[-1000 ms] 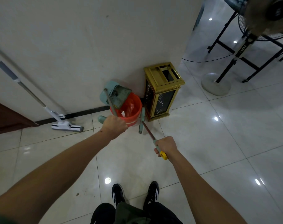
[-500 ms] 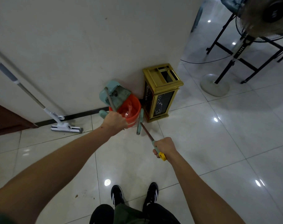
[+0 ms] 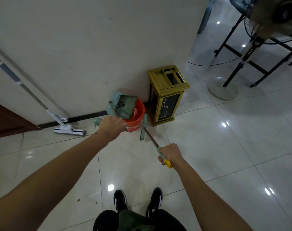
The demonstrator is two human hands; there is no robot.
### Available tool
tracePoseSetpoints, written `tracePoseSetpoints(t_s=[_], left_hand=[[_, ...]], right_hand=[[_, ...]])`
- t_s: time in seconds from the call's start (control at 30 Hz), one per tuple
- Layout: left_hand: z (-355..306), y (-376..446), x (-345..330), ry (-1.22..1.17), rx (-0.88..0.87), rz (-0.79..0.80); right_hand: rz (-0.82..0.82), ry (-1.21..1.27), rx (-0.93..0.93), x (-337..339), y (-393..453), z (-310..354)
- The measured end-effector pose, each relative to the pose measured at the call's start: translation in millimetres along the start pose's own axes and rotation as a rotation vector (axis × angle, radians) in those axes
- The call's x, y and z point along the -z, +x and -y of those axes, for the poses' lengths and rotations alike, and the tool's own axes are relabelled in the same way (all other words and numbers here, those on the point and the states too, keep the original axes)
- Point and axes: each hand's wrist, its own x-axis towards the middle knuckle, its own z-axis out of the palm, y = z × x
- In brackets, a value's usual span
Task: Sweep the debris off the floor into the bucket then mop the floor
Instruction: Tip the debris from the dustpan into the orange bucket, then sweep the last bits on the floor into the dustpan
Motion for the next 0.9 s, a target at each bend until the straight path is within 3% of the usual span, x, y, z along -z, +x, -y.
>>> tracePoseSetpoints(t_s=[0.23, 0.7, 0.9], left_hand=[[1, -28, -4, -0.29, 0.39, -0.027], [-10, -152, -63, -0.663, 0.9, -0.193], [-42, -237, -112, -0.836, 1.077, -0.228]], right_hand=[[0.056, 0.013, 0.004, 3, 4, -5], [0.082, -0.055, 0.043, -24, -32, -12], [0.109, -0.232, 0.062, -45, -65, -52]])
